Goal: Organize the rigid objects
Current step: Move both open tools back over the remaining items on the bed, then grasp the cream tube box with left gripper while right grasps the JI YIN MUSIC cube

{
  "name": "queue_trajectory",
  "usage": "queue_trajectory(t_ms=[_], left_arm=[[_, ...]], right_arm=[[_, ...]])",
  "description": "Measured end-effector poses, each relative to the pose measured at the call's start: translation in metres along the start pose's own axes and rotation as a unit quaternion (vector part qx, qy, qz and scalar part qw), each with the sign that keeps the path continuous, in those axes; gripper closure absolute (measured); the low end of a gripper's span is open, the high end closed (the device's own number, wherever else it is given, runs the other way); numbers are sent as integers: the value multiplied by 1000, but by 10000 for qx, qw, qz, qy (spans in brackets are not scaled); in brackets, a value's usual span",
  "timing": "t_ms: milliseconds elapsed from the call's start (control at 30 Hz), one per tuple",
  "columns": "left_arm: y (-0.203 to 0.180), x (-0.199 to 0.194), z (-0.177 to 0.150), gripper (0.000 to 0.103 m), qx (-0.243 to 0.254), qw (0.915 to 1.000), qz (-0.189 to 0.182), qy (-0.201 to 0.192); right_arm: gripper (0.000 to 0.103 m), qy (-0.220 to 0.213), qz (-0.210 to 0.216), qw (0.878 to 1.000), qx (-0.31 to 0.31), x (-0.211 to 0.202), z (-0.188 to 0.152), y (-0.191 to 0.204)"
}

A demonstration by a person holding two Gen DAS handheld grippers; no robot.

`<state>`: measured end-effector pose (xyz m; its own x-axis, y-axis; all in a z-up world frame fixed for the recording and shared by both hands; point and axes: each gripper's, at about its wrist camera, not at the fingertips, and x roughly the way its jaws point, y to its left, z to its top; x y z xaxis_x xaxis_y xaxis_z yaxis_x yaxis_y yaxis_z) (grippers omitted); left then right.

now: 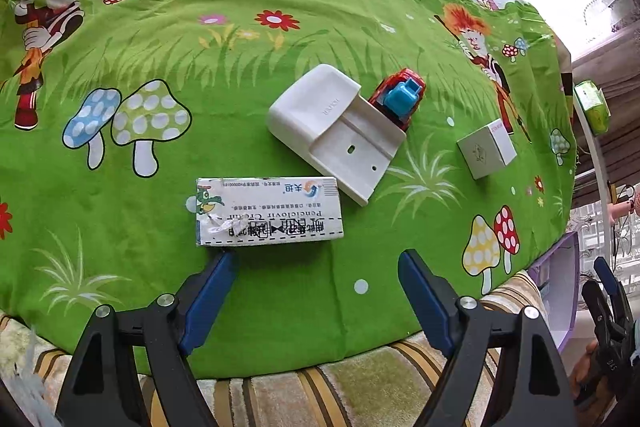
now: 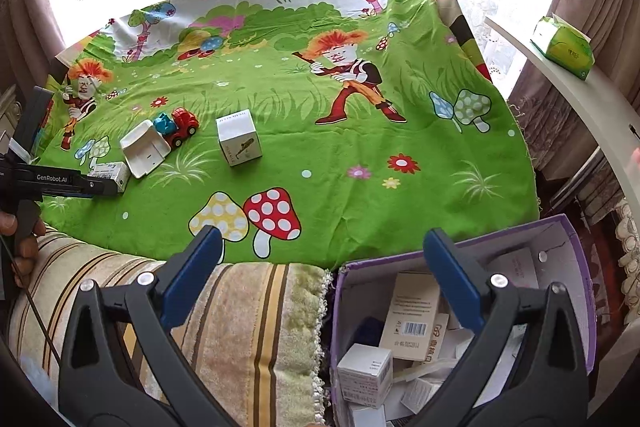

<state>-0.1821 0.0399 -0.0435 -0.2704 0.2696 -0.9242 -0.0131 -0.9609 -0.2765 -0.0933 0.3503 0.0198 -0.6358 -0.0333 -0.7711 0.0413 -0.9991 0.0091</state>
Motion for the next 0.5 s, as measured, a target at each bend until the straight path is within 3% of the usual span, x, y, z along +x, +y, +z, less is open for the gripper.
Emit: queue_trajectory(t_ms=[300, 500], left_arm=[[-6, -19, -3, 16, 344, 9937, 888, -587], [-7, -13, 10, 9, 402, 9896, 1221, -652]], right_arm=[[1, 89, 296, 9993, -227, 36, 30, 37], [2, 184, 304, 9981, -499, 61, 46, 58]])
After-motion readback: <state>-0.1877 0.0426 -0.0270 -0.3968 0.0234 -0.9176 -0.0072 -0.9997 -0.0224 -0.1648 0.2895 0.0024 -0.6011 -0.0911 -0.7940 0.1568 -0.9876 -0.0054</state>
